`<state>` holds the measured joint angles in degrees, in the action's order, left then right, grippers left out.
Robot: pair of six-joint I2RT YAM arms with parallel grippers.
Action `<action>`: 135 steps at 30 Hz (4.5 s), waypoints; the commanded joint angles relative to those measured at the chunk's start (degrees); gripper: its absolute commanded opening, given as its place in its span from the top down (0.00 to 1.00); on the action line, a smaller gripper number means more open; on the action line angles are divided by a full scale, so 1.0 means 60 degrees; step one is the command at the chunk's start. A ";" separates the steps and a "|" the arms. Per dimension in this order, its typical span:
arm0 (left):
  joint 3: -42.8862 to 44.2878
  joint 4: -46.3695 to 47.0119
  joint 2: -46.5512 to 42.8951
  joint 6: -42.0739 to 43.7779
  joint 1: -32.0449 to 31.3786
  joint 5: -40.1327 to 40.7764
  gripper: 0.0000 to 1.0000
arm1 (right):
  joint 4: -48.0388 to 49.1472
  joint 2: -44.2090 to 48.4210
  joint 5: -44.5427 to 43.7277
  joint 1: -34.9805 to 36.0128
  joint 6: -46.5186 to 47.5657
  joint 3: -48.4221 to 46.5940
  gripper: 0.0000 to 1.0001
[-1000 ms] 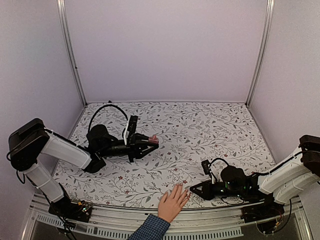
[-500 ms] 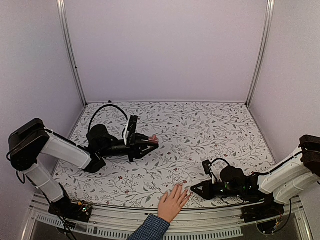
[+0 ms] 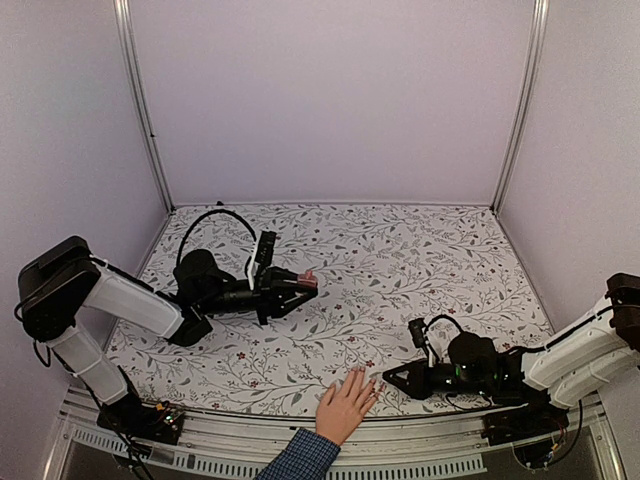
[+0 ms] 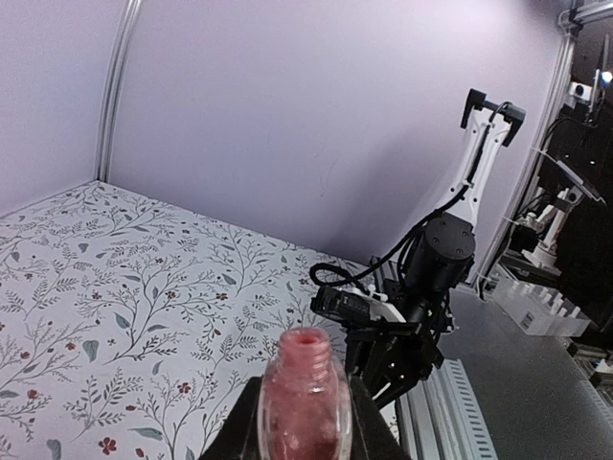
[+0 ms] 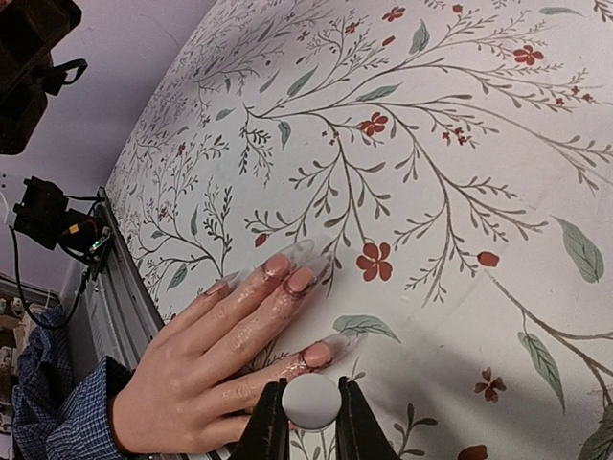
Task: Paint the nails
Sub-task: Paint the nail polish on the nail.
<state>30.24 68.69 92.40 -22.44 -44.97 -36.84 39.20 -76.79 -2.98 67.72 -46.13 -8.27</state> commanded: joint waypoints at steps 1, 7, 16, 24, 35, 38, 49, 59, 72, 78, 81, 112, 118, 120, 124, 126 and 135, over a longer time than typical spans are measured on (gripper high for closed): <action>-0.0008 0.0461 0.0139 -0.0069 0.0142 -0.0100 1.00 | 0.0520 0.0067 0.0019 0.0180 0.0300 0.0053 1.00; -0.0025 0.0498 0.0142 -0.0097 0.0138 -0.0098 1.00 | 0.0466 0.0074 0.0004 0.0197 0.0273 0.0027 1.00; -0.0015 0.0476 0.0138 -0.0098 0.0141 -0.0082 1.00 | 0.0339 -0.0078 0.0065 0.0197 0.0247 -0.0072 1.00; -0.0047 0.0476 0.0120 -0.0098 0.0142 -0.0064 1.00 | 0.0346 -0.0119 0.0160 0.0209 0.0210 -0.0064 1.00; -0.0054 0.0516 0.0141 -0.0098 0.0140 -0.0069 1.00 | 0.0317 0.0039 0.0164 0.0226 0.0140 -0.0036 1.00; -0.0049 0.0507 0.0128 -0.0096 0.0151 -0.0064 1.00 | 0.0301 -0.0013 0.0128 0.0255 0.0088 -0.0066 1.00; -0.0016 0.0520 0.0186 -0.0084 0.0156 -0.0084 1.00 | 0.0136 -0.0205 0.0013 0.0315 -0.0115 -0.0195 1.00; -0.0001 0.0520 0.0208 -0.0064 0.0169 -0.0100 1.00 | 0.0187 -0.0457 0.0131 0.0329 -0.0019 -0.0324 1.00; -0.0089 0.0563 0.0204 -0.0082 0.0185 -0.0085 1.00 | 0.0240 -0.0467 0.0190 0.0371 0.0027 -0.0329 1.00; -0.0103 0.0579 0.0208 -0.0082 0.0186 -0.0078 1.00 | 0.0268 -0.0558 0.0216 0.0401 0.0066 -0.0382 1.00; -0.0103 0.0593 0.0199 -0.0095 0.0184 -0.0085 1.00 | 0.0251 -0.0587 0.0192 0.0402 0.0086 -0.0393 1.00; -0.0116 0.0652 0.0226 -0.0143 0.0200 -0.0076 1.00 | -0.0177 -0.0398 -0.0284 0.0402 -0.0255 -0.0363 1.00; -0.0126 0.0637 0.0212 -0.0128 0.0200 -0.0074 1.00 | -0.0373 -0.0359 -0.0399 0.0402 -0.0338 -0.0368 1.00; -0.0130 0.0645 0.0222 -0.0141 0.0198 -0.0071 1.00 | -0.0413 -0.0355 -0.0455 0.0402 -0.0381 -0.0365 1.00; -0.0147 0.0681 0.0228 -0.0157 0.0200 -0.0071 1.00 | -0.0491 -0.0344 -0.0526 0.0403 -0.0447 -0.0371 1.00; -0.0147 0.0681 0.0231 -0.0170 0.0196 -0.0070 1.00 | -0.0502 -0.0348 -0.0565 0.0402 -0.0470 -0.0371 1.00; -0.0118 0.0681 0.0258 -0.0164 0.0191 -0.0086 1.00 | -0.0531 -0.0304 -0.0717 0.0402 -0.0558 -0.0330 1.00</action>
<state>30.00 70.87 93.03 -22.85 -44.71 -36.84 36.80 -78.83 -5.52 69.71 -48.88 -9.72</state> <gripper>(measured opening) 0.225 0.137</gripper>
